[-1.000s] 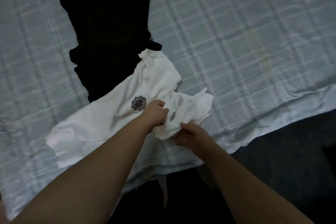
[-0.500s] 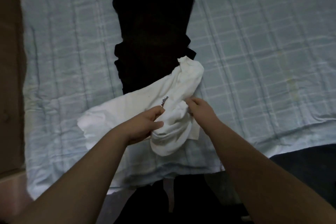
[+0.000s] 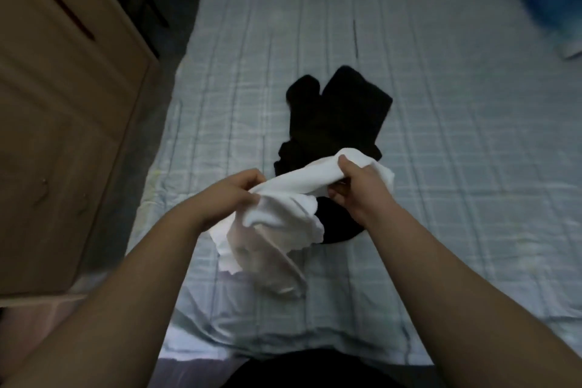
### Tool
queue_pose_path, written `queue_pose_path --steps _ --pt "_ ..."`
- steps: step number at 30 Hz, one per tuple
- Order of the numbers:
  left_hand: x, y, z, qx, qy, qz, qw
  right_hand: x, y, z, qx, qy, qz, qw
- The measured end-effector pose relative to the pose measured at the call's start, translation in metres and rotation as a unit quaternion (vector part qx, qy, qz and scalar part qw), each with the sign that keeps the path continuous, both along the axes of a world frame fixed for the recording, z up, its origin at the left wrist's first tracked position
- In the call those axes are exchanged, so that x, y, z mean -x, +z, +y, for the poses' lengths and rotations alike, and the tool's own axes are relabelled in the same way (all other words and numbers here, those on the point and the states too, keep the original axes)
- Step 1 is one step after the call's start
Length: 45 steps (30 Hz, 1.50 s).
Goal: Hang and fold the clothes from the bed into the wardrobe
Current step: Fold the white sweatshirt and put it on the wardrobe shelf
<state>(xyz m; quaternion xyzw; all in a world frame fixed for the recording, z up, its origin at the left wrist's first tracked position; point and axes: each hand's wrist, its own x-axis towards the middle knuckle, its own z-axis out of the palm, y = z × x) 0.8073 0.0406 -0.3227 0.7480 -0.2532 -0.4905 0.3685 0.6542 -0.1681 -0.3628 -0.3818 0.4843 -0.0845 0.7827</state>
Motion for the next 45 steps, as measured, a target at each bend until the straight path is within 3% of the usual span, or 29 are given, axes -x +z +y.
queue_pose_path --steps 5,8,10,13,16,19,23,26,28,32,35,39,42,45 --pt "-0.030 0.083 -0.007 0.044 0.120 -0.204 0.971 -0.037 0.117 0.000 0.162 0.075 -0.041 0.983" --pt "-0.042 0.137 -0.003 0.114 0.099 -0.280 0.948 -0.055 0.183 -0.001 0.346 0.107 -0.015 0.932" --pt "-0.051 0.170 0.003 0.150 0.064 -0.320 0.933 -0.060 0.218 -0.003 0.418 0.092 -0.024 0.903" --pt "-0.054 0.217 0.007 0.164 0.012 -0.369 0.915 -0.065 0.259 -0.004 0.463 0.058 -0.063 0.882" --pt "-0.049 0.254 0.000 0.085 -0.046 -0.437 0.894 -0.066 0.292 -0.004 0.489 0.022 -0.102 0.866" --pt "-0.047 0.282 -0.009 0.119 0.030 -0.464 0.877 -0.059 0.314 -0.006 0.468 -0.002 -0.159 0.869" --pt "-0.047 0.315 -0.017 0.149 0.051 -0.437 0.886 -0.045 0.316 -0.007 0.368 -0.029 -0.219 0.903" --pt "-0.039 0.320 -0.028 0.158 0.035 -0.330 0.930 -0.040 0.313 -0.003 0.168 -0.006 -0.291 0.942" --pt "-0.029 0.313 -0.041 0.202 0.053 -0.221 0.953 -0.038 0.308 -0.002 0.131 0.078 -0.298 0.942" --pt "0.004 0.297 -0.072 0.207 0.068 -0.021 0.976 -0.034 0.288 0.011 0.182 0.281 -0.203 0.920" --pt "0.016 0.277 -0.087 0.174 0.008 0.058 0.983 -0.033 0.274 0.013 0.249 0.266 -0.156 0.918" --pt "0.002 0.244 -0.092 0.171 0.016 0.022 0.985 -0.025 0.254 0.002 0.433 0.231 -0.083 0.867" --pt "0.002 0.235 -0.095 0.175 0.060 0.020 0.983 -0.024 0.248 0.004 0.438 0.229 -0.067 0.867" --pt "-0.009 0.236 -0.092 0.181 0.107 -0.005 0.978 -0.030 0.240 -0.009 0.397 0.156 -0.070 0.902"
